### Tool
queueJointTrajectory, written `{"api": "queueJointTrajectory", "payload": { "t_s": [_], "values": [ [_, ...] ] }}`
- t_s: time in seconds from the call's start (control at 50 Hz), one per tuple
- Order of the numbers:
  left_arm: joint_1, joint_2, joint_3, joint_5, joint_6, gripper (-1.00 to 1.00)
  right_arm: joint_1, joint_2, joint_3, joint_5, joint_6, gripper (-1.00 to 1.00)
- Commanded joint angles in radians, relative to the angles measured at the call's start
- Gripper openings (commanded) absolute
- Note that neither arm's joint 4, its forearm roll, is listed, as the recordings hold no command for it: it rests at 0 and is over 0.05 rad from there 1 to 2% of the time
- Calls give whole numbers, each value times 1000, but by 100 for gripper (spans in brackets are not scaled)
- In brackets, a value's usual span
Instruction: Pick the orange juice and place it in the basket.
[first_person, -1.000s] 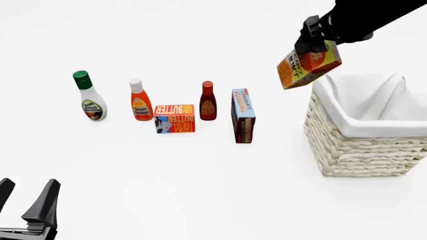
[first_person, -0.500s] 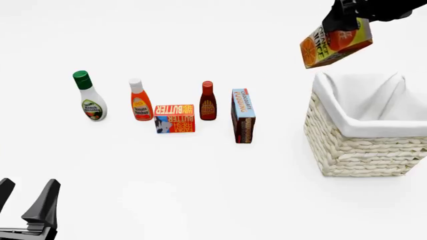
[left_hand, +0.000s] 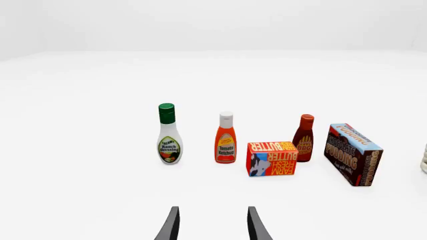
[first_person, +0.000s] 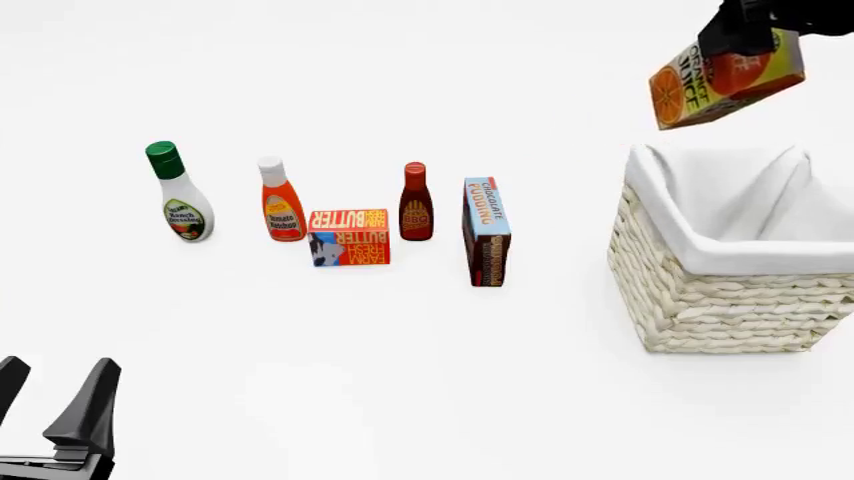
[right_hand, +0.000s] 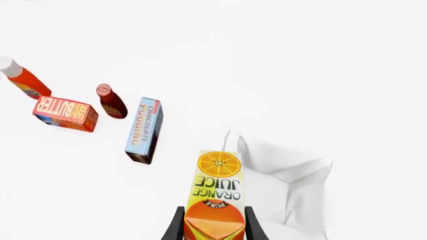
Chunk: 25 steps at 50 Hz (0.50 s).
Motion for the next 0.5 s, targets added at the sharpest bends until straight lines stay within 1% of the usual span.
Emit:
{"api": "queueJointTrajectory", "payload": {
  "t_s": [0.02,0.08,0.1,0.14,0.2,0.24,0.4,0.5],
  "values": [
    [0,0,0,0,0,100,-46,-22,11,0,20,-100],
    [0,0,0,0,0,100,-56,-25,18,0,19,-100],
    [0,0,0,0,0,100,-72,-30,26,0,9,-100],
    [0,0,0,0,0,100,-70,-28,22,0,11,-100],
    [0,0,0,0,0,100,-96,-38,28,0,-4,-100],
    [0,0,0,0,0,100,-89,-35,22,0,7,-100],
    [0,0,0,0,0,100,-122,-42,35,0,7,-100],
    [0,0,0,0,0,100,-123,-37,34,0,16,-100]
  ]
}}
